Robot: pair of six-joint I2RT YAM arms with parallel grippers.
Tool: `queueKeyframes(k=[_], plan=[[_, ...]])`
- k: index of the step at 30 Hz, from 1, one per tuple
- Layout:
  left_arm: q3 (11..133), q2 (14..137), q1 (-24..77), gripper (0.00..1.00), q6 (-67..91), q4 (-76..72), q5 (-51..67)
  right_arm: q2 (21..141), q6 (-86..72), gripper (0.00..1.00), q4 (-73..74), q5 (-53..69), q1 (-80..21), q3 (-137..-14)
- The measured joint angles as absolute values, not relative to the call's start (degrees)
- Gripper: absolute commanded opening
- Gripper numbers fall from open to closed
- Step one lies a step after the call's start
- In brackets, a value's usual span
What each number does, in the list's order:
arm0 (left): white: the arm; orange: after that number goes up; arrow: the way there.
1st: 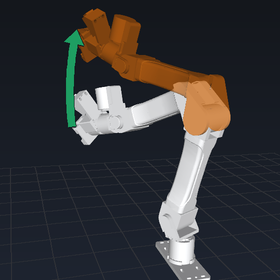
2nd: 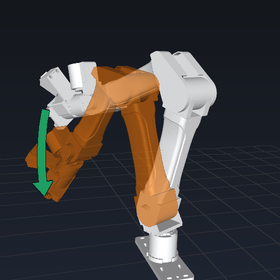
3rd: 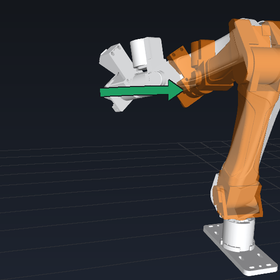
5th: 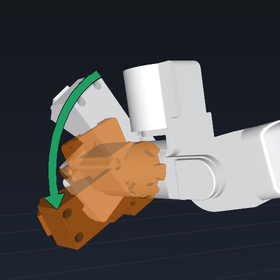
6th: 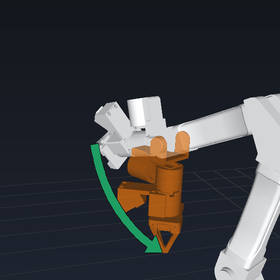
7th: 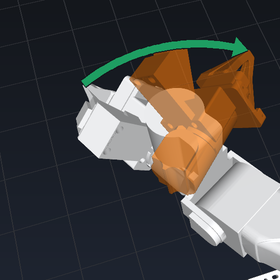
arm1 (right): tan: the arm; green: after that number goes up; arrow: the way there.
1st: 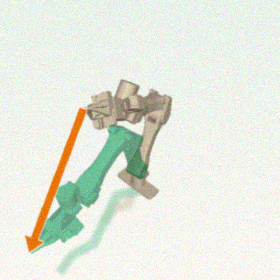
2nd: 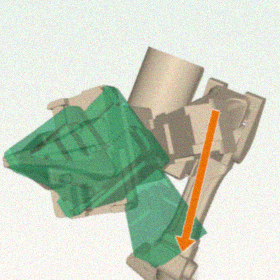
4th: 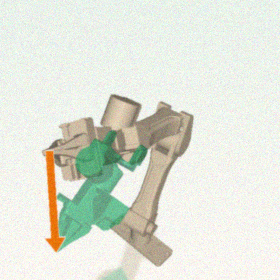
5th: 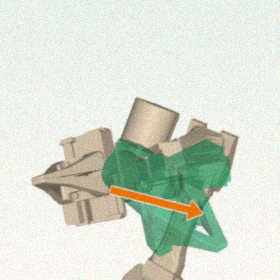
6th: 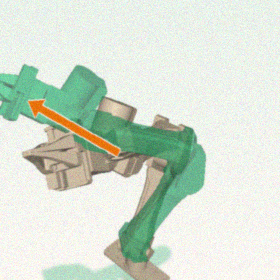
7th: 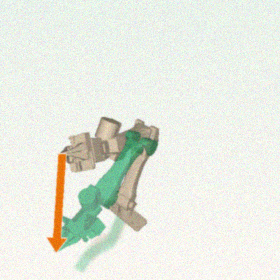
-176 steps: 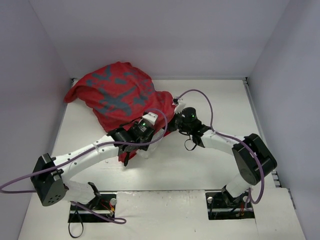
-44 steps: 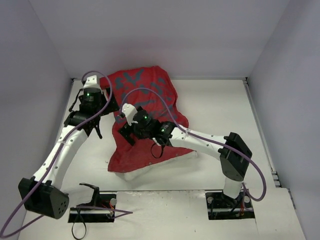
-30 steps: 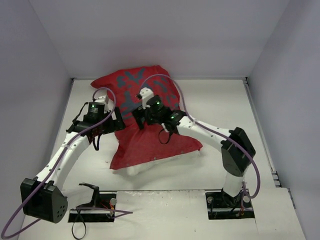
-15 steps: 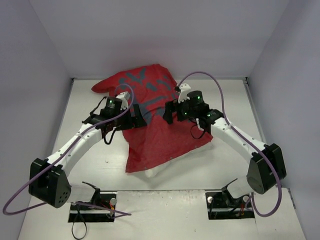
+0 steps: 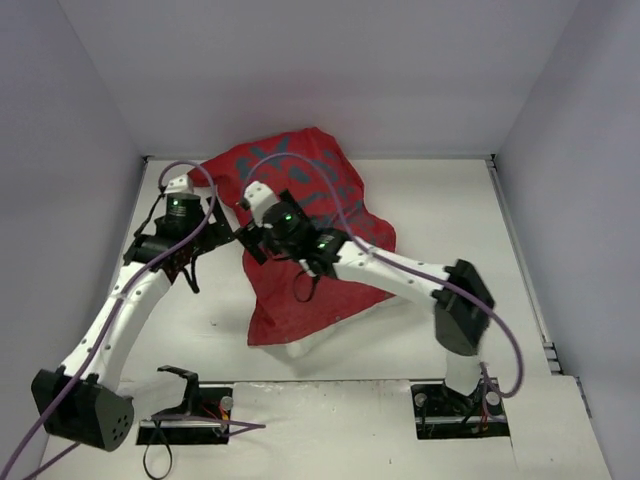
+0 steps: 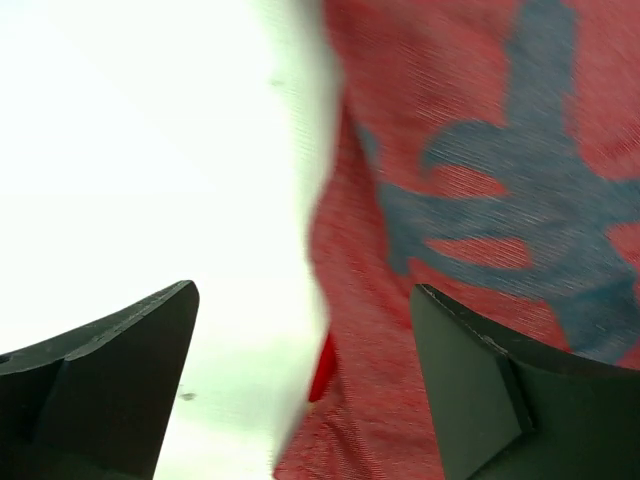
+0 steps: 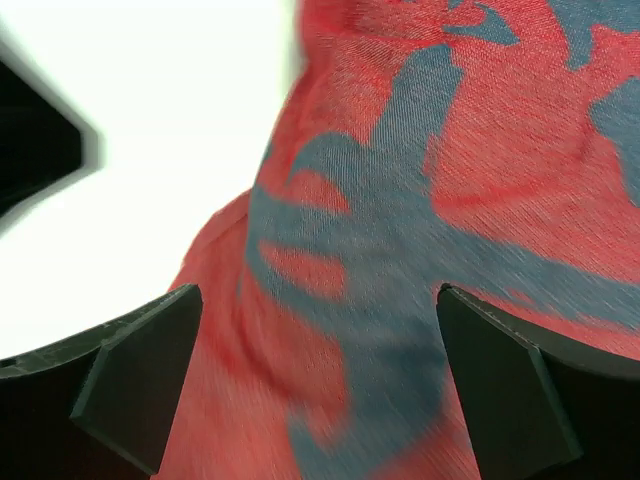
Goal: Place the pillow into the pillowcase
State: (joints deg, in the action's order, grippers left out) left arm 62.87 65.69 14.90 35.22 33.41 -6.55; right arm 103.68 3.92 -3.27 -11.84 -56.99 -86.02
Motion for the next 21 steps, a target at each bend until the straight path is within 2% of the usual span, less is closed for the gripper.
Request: queueKeyframes(k=[6, 10, 12, 13, 15, 16, 21], plan=[[59.6, 58.9, 12.1, 0.83, 35.0, 37.9, -10.0, 120.8, 5.9, 1.00, -3.4, -33.0, -61.5, -97.2], [58.4, 56.1, 12.5, 0.83, 34.9, 38.3, -9.5, 127.7, 6.7, 1.00, -2.4, -40.7, -62.0, -98.3], [57.9, 55.3, 12.4, 0.83, 35.0, 38.5, -9.3, 128.6, 6.8, 0.83, -2.0, -42.3, -61.7, -98.3], [57.7, 55.0, 12.4, 0.83, 35.0, 38.5, -9.3, 128.6, 6.7, 0.51, -1.7, -42.6, -61.5, -98.5], [57.4, 54.6, 12.4, 0.83, 35.0, 38.7, -9.1, 128.4, 6.4, 0.03, -1.0, -42.5, -60.9, -99.2], [57.4, 54.5, 12.5, 0.83, 35.0, 38.7, -9.0, 128.0, 6.2, 0.00, -0.8, -41.3, -60.3, -99.2], [58.1, 53.4, 12.5, 0.83, 34.8, 39.0, -9.3, 122.1, 6.0, 0.00, 2.7, -26.4, -57.6, -98.4]])
